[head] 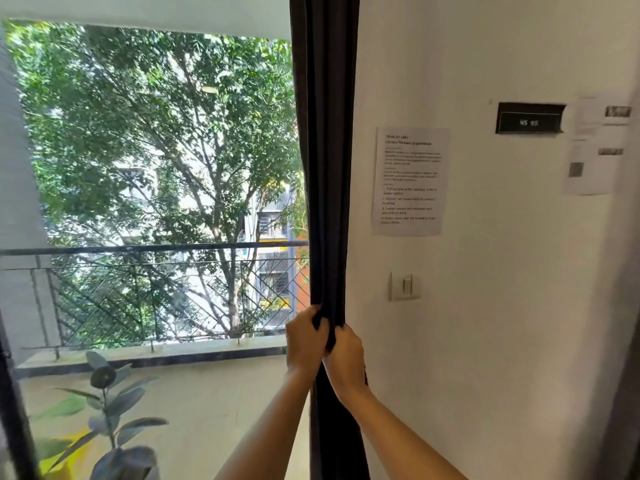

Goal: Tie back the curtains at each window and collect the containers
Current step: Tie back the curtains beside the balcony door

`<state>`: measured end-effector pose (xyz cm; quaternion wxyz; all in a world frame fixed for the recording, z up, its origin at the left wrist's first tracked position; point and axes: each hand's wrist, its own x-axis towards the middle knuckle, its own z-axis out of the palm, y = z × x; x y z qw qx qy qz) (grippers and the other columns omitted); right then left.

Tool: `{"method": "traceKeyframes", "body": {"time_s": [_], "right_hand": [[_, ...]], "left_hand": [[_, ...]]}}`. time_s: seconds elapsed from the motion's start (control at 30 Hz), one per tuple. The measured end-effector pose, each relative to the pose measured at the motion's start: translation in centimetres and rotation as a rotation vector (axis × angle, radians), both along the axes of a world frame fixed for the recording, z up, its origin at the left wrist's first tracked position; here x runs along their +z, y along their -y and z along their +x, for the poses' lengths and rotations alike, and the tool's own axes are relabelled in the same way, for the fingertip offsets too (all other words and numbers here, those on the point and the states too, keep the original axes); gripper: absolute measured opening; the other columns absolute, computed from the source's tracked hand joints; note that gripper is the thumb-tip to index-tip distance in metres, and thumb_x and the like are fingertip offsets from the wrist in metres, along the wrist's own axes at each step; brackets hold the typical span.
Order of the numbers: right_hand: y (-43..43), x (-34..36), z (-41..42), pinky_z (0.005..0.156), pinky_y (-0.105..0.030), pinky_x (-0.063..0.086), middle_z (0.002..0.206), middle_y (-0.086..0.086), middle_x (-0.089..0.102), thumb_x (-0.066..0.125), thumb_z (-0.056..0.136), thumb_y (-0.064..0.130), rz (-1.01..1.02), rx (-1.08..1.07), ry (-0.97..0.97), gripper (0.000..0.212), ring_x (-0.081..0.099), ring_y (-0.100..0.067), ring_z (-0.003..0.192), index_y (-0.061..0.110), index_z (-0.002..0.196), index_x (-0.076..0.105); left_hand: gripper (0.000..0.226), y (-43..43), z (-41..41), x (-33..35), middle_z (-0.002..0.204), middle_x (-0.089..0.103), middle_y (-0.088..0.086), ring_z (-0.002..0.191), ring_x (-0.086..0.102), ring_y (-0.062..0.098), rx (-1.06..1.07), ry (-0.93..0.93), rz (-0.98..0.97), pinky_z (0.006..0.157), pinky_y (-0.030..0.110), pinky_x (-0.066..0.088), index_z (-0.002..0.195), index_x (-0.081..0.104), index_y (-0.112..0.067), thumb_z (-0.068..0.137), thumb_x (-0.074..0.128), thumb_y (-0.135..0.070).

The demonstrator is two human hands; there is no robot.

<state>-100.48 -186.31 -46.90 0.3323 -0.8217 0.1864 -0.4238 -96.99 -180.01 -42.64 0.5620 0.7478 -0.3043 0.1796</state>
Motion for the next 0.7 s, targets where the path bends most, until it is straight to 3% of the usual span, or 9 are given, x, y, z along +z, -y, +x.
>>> {"method": "traceKeyframes", "body": {"time_s": [0.1, 0.3, 0.43, 0.53, 0.63, 0.7], "right_hand": [[-0.2, -0.7, -0.9, 0.079, -0.031, 0.057, 0.097, -0.002, 0.066, 0.06, 0.089, 0.015, 0.006, -0.009, 0.031, 0.015, 0.066, -0.018, 0.086, 0.011, 0.102, 0.067], [-0.2, -0.6, -1.8, 0.076, -0.035, 0.056, 0.091, -0.003, 0.068, 0.055, 0.091, 0.014, -0.087, -0.099, 0.01, 0.014, 0.065, -0.022, 0.077, 0.011, 0.094, 0.068], [0.3, -0.5, -2.0, 0.083, -0.034, 0.052, 0.088, -0.001, 0.065, 0.054, 0.092, 0.012, -0.08, -0.198, -0.029, 0.013, 0.063, -0.024, 0.078, 0.01, 0.09, 0.067], [0.0, -1.6, -2.6, 0.095, -0.033, 0.043, 0.087, 0.001, 0.066, 0.054, 0.091, 0.01, -0.119, -0.2, -0.119, 0.015, 0.063, -0.02, 0.079, 0.013, 0.088, 0.069], [-1.5, -3.3, -3.2, 0.083, -0.039, 0.05, 0.066, 0.005, 0.062, 0.071, 0.073, 0.001, -0.237, -0.205, -0.092, 0.018, 0.061, -0.014, 0.06, 0.017, 0.067, 0.066], [-2.5, -3.7, -3.2, 0.077, -0.036, 0.05, 0.062, 0.008, 0.06, 0.076, 0.065, 0.002, -0.275, -0.183, -0.077, 0.022, 0.06, -0.011, 0.058, 0.021, 0.063, 0.065]], "left_hand": [[0.008, -0.1, -0.3, -1.1, 0.067, 0.062, -0.001, 0.059, 0.058, 0.013, 0.028, -0.04, 0.029, 0.055, 0.019, 0.041, 0.079, 0.058, -0.012, 0.087, 0.057, -0.011], [0.012, -1.1, -1.4, -1.8, 0.074, 0.057, 0.0, 0.063, 0.054, 0.005, -0.017, -0.035, 0.057, 0.054, 0.011, 0.04, 0.081, 0.051, -0.011, 0.084, 0.053, 0.0], [0.02, -1.9, -1.3, -3.3, 0.075, 0.059, 0.0, 0.068, 0.06, 0.015, 0.019, -0.083, 0.007, 0.054, 0.021, 0.046, 0.079, 0.045, -0.018, 0.084, 0.05, 0.002], [0.021, -2.1, -1.2, -4.1, 0.076, 0.062, -0.003, 0.073, 0.064, 0.012, 0.023, -0.088, -0.034, 0.064, 0.034, 0.055, 0.077, 0.052, -0.018, 0.087, 0.053, 0.0], [0.016, -2.2, -1.7, -4.5, 0.076, 0.066, -0.006, 0.073, 0.065, 0.006, 0.029, -0.091, -0.053, 0.067, 0.031, 0.056, 0.08, 0.06, -0.015, 0.087, 0.058, -0.002], [0.015, -2.3, -2.1, -4.9, 0.078, 0.068, -0.007, 0.074, 0.065, 0.004, 0.015, -0.098, -0.043, 0.068, 0.028, 0.055, 0.084, 0.062, -0.017, 0.088, 0.059, -0.003]]}}
